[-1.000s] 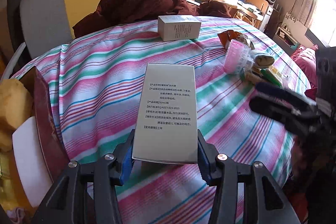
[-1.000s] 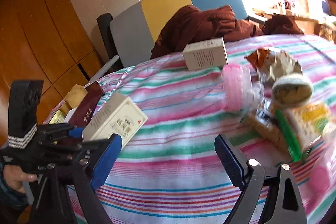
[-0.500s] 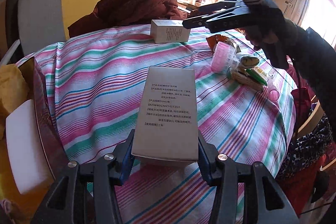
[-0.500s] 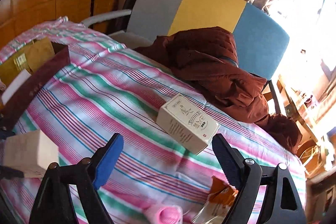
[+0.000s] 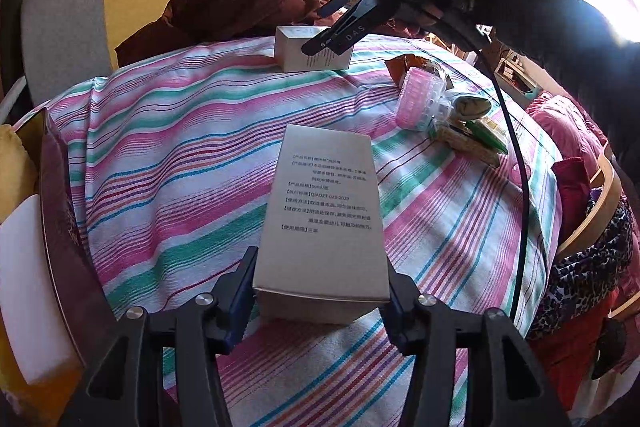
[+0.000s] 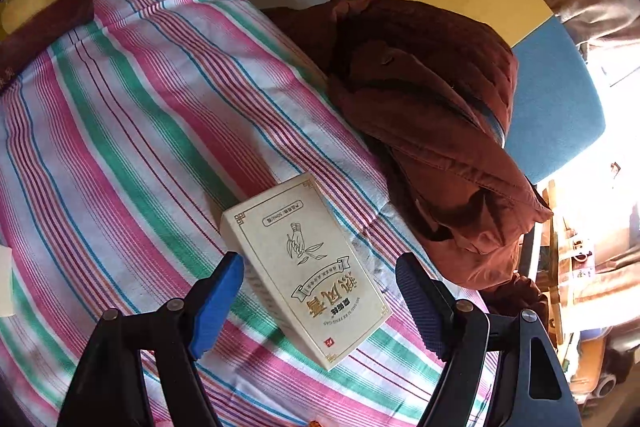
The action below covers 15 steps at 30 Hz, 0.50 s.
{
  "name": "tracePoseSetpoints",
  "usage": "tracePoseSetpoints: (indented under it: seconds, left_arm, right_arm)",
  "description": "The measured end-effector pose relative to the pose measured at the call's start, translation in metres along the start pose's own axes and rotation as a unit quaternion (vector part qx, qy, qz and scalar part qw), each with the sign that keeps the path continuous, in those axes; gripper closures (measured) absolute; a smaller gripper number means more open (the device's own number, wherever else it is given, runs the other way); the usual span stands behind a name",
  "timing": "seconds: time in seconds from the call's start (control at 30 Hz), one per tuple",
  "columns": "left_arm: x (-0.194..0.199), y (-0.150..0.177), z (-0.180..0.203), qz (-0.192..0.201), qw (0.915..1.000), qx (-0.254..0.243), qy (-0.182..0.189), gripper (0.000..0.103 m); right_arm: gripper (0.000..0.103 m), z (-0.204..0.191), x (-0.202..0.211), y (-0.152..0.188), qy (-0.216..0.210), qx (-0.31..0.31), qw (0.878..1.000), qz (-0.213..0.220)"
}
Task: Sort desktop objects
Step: 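Grasp the cream illustrated box with right tool while left tool holds the white box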
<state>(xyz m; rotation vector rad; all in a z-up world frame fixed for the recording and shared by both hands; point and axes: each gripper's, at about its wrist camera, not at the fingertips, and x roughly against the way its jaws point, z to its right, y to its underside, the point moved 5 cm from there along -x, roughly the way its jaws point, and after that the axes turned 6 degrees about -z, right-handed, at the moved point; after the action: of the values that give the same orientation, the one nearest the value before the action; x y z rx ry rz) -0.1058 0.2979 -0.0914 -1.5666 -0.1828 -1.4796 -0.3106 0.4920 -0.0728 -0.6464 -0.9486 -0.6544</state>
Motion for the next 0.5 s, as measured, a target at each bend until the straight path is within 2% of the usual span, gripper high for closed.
tracePoseSetpoints:
  seconds: [0.13,0.2,0.5]
  left_arm:
    - [-0.005,0.001,0.002,-0.004,1.0,-0.002,0.003,0.048]
    - [-0.009,0.002,0.004,-0.01,0.9999,-0.004,0.003,0.048]
    - [-0.01,0.004,0.004,0.002,1.0,0.005,-0.003,0.048]
  right_arm:
    - [0.023,0.001,-0.016,-0.004,-0.002,0.003,1.0,-0.015]
    - [0.029,0.001,-0.021,-0.004,-0.003,-0.003,1.0,-0.021]
    - [0.042,-0.005,-0.002,0.003,-0.027,-0.091,0.995,-0.011]
